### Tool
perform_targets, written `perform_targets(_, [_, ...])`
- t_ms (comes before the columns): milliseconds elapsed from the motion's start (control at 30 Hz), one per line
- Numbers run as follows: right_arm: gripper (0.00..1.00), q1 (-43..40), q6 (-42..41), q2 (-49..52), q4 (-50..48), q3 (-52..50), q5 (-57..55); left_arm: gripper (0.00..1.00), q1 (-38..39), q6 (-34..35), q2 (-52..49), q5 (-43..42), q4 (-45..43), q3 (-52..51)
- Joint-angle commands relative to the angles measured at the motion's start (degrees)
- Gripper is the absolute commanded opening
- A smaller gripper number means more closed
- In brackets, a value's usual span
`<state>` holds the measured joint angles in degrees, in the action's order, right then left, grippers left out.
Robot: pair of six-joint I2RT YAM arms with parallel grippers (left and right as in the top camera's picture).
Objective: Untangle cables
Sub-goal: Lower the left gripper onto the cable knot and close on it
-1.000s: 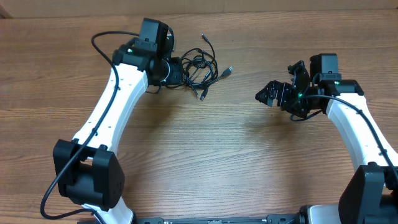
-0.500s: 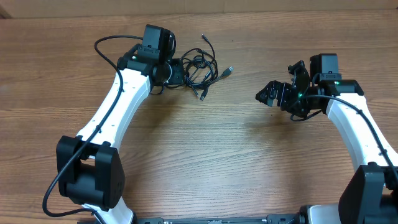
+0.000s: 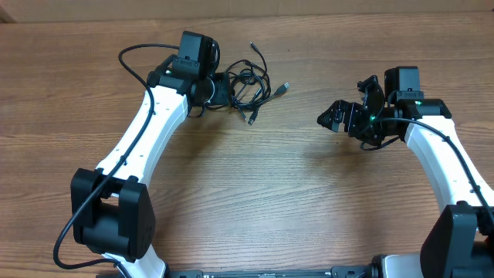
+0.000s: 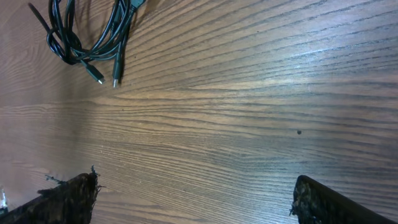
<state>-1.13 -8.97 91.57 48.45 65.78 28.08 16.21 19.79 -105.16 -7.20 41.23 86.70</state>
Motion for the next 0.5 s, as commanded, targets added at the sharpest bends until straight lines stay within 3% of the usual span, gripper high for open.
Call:
perform_targets(0, [1.00, -0.11, 0.00, -0.04, -0.33, 1.05, -0.22, 0.51, 0.37, 0.59, -0.50, 0.72, -1.77, -0.39])
perform_targets(200, [1.00, -0.11, 0.00, -0.04, -0.33, 1.05, -0.22, 0.52, 0.72, 0.63, -0.59, 1.27, -4.28, -0.39])
perform_targets(367, [1.00, -0.11, 0.00, -0.04, -0.33, 1.05, -0.22, 0.45, 2.36, 0.85, -1.49, 3.78, -5.18, -0.39])
perform_targets(467, [1.00, -0.11, 0.00, -0.04, -0.33, 1.05, -0.22, 0.49, 3.34, 1.92, -3.48, 6.23, -5.66, -0.39])
